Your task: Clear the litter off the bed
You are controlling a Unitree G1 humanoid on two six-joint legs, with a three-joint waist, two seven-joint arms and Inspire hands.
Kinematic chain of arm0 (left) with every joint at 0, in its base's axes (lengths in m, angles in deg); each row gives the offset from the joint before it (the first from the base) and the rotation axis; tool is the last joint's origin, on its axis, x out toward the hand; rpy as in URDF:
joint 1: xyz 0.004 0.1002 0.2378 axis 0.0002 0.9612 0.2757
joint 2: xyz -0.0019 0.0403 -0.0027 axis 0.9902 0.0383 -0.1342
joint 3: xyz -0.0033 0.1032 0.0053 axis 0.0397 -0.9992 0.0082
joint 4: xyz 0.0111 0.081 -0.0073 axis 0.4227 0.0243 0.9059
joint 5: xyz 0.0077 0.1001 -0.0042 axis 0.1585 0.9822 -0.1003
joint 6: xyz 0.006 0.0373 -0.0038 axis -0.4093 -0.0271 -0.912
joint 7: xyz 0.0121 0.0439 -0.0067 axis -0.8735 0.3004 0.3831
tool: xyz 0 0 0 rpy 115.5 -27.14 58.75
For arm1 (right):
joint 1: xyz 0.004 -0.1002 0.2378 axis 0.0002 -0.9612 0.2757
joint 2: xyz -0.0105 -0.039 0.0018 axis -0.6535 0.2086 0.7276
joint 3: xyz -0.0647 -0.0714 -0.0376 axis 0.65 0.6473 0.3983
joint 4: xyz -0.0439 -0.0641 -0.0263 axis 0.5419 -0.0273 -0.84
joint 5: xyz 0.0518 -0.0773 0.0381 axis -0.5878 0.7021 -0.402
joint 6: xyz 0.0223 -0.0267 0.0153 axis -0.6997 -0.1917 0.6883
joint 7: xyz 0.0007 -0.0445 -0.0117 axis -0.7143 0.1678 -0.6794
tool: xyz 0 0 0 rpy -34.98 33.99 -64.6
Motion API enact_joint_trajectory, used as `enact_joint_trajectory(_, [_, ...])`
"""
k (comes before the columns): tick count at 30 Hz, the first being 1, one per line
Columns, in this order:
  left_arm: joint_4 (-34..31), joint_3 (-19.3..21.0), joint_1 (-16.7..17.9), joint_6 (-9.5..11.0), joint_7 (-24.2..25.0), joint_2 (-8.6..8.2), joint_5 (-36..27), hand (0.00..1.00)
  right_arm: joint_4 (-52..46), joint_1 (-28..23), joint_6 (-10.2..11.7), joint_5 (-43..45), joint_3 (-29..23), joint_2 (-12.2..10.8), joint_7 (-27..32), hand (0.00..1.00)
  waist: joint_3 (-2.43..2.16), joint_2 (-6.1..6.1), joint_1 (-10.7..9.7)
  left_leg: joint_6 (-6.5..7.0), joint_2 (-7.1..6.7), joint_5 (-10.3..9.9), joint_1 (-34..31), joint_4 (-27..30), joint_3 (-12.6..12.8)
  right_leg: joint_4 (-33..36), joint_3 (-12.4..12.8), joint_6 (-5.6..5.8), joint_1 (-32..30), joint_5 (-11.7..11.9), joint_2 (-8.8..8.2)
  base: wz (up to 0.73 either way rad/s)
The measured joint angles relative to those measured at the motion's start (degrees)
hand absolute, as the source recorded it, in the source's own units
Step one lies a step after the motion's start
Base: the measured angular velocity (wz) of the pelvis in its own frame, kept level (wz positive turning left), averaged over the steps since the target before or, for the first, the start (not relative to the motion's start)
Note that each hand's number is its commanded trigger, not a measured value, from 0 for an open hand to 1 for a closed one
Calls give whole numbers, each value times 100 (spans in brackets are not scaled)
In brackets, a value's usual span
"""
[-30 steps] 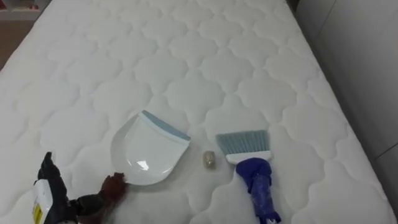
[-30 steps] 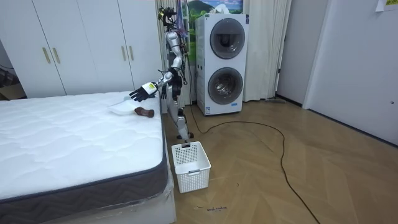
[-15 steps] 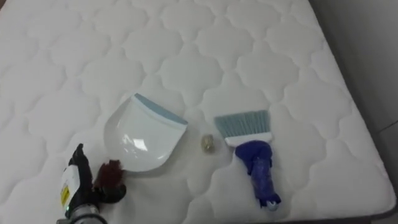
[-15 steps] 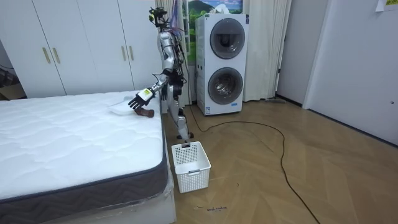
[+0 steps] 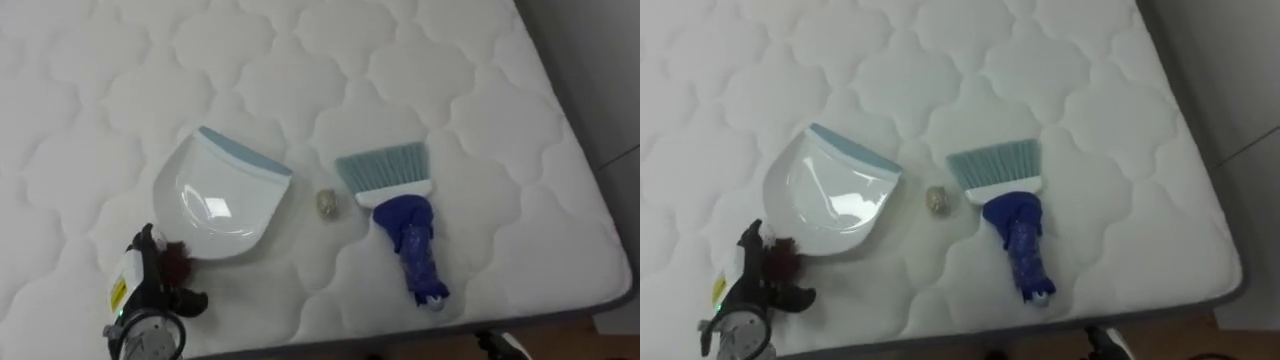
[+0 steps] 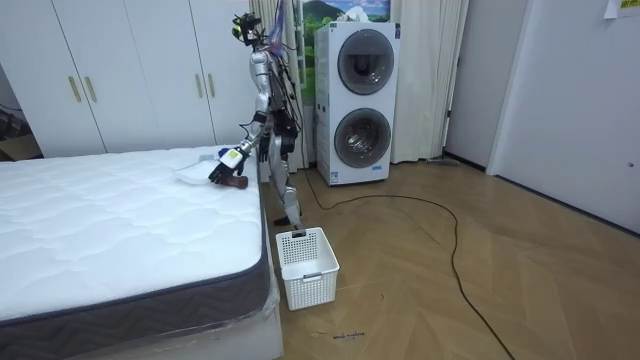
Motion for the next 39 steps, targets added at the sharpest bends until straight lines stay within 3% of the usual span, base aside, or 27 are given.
enact_joint_trajectory(6, [11,2,-19,-52,71,-31,-39,0,-11,144,2,-31,87,3,10,0,52,-17,-4,36,-20,-29,-420,365,21,381,27,-28,-403,-71,-61,3])
enact_joint_trajectory(15, [6,35,-120,-130,-53,-30,-39,0,-77,150,11,-39,83,16,168,0,49,-6,-15,-1,0,-28,-912,693,35,735,85,-107,-919,-99,-70,0])
enact_joint_trajectory(22, [7,33,-314,-129,-259,-30,-35,0,-200,111,17,-260,106,15,205,0,48,-4,-14,0,8,-36,-994,765,35,739,57,-118,-970,-89,-72,0])
enact_joint_trajectory(31, [-7,40,-441,-118,-754,-28,-36,0,-222,95,19,-414,224,36,260,0,44,24,-7,4,20,-44,-1087,848,20,721,-13,-115,-980,-92,-75,3])
enact_joint_trajectory(39, [-14,148,-504,13,-1306,-29,-190,0,-431,-60,29,-529,262,71,455,0,19,90,-24,14,11,-60,-1243,955,27,873,3,-112,-1144,-102,-101,0])
